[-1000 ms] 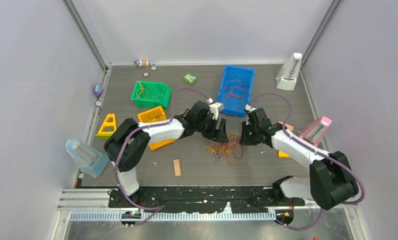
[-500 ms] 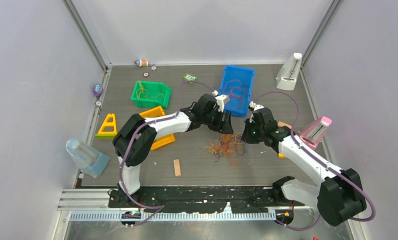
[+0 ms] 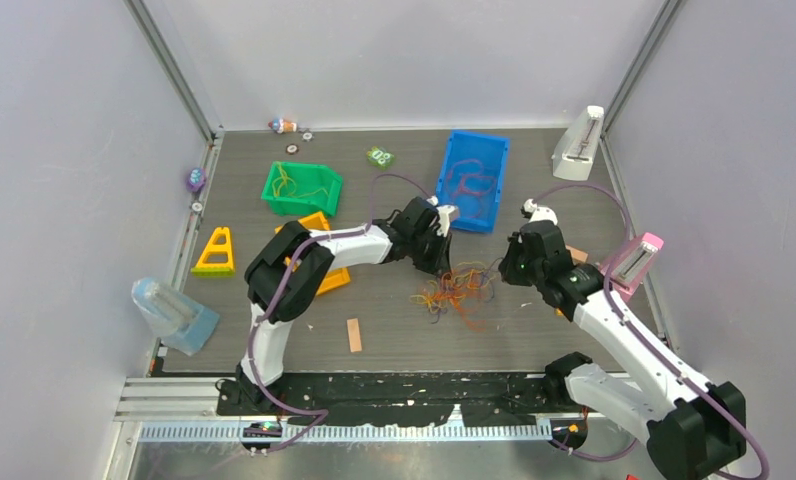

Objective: Untangle the cables

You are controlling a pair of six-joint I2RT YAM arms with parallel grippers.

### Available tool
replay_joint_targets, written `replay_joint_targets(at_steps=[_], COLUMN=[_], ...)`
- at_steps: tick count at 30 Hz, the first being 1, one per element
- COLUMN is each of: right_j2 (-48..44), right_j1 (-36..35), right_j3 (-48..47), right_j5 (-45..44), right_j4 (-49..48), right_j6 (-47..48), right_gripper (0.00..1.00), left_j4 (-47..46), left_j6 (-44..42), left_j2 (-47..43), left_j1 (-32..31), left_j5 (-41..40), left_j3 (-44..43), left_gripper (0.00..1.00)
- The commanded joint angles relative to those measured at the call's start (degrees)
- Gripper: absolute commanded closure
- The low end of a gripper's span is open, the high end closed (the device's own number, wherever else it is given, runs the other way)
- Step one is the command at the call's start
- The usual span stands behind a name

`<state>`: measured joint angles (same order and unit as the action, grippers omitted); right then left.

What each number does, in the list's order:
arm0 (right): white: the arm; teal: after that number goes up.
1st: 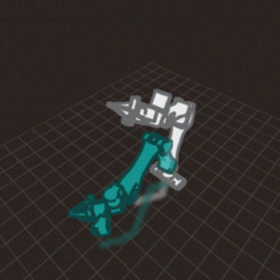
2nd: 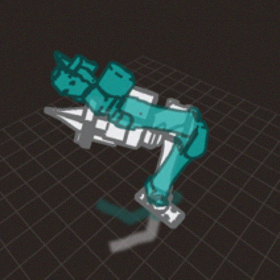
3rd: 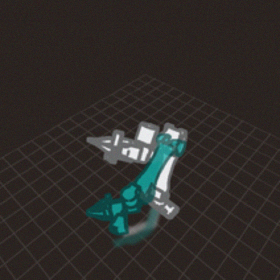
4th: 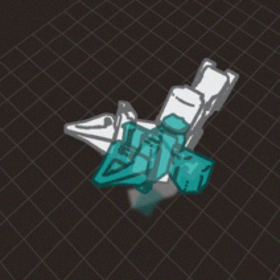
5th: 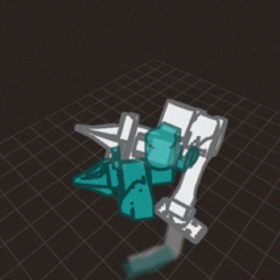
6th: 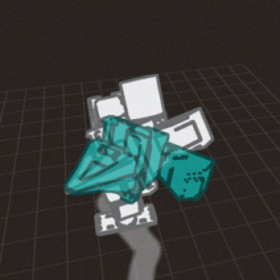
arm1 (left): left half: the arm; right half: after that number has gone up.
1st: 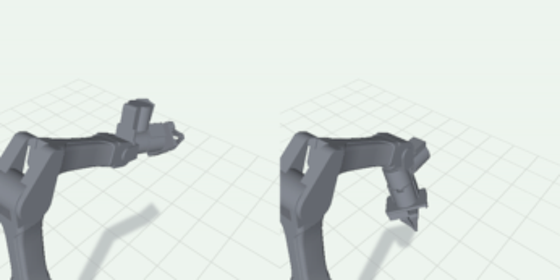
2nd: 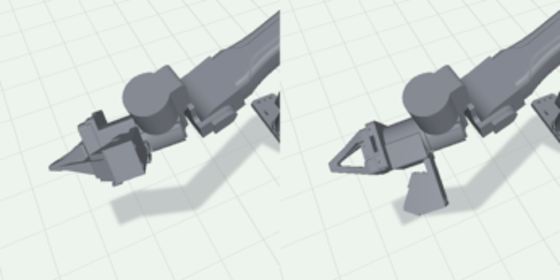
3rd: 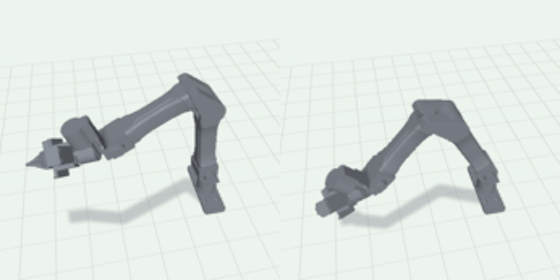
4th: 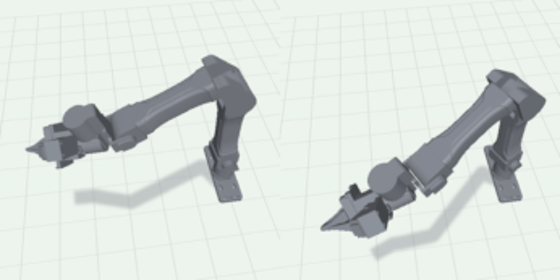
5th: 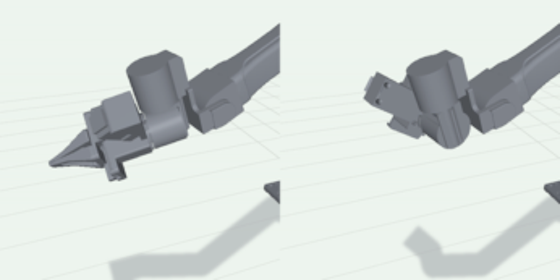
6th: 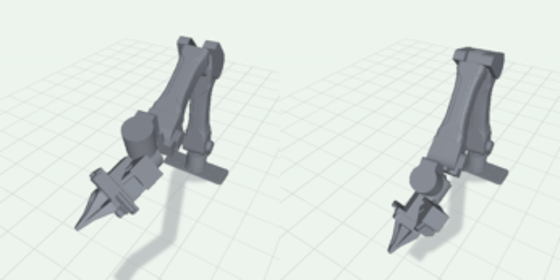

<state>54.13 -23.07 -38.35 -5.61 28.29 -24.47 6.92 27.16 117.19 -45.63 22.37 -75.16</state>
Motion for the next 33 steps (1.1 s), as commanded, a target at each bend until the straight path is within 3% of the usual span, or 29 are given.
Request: replay_joint_targets(at_steps=[1,7,13,15,20,27,30,33], right_j2=[-4.1,-10.5,-17.1,-18.0,-16.0,-18.9,-19.3,-17.1], right_j1=[0.6,4.6,8.8,8.9,8.9,8.9,8.9,8.9], right_j3=[-2.7,-5.1,-11.1,-11.8,-11.0,-11.5,-14.2,-19.8], right_j5=[-11.9,-26.0,-30.6,-29.7,-16.3,-15.5,-9.8,4.9], right_j4=[3.3,11.3,16.5,15.9,11.2,10.2,8.8,6.3], right_j6=[-4.6,-9.2,-10.3,-8.9,-3.1,-1.8,1.6,5.7], right_gripper=[0.95,0.95,0.95,0.95,0.95,0.95,0.95,0.95], left_j4=[-0.6,-0.8,1.1,1.7,2.4,4.6,5.6,4.3], left_j6=[-1.8,-3.7,-6.2,-6.3,-6.2,-7.2,-7.2,-8.6], left_j2=[-4.5,-19.4,-33.3,-36.1,-38.3,-37.5,-37.7,-40.0], left_j1=[2.0,11.6,19.5,19.8,19.8,19.8,19.8,18.8], left_j5=[-0.5,-2.9,-4.9,-5.2,-3.1,-2.6,-3.8,-3.2], left_j3=[1.4,12.3,22.8,24.4,24.7,22.3,21.7,21.5], left_gripper=[1.0,1.0,1.0,1.0,1.0,1.0,0.59,0.4])
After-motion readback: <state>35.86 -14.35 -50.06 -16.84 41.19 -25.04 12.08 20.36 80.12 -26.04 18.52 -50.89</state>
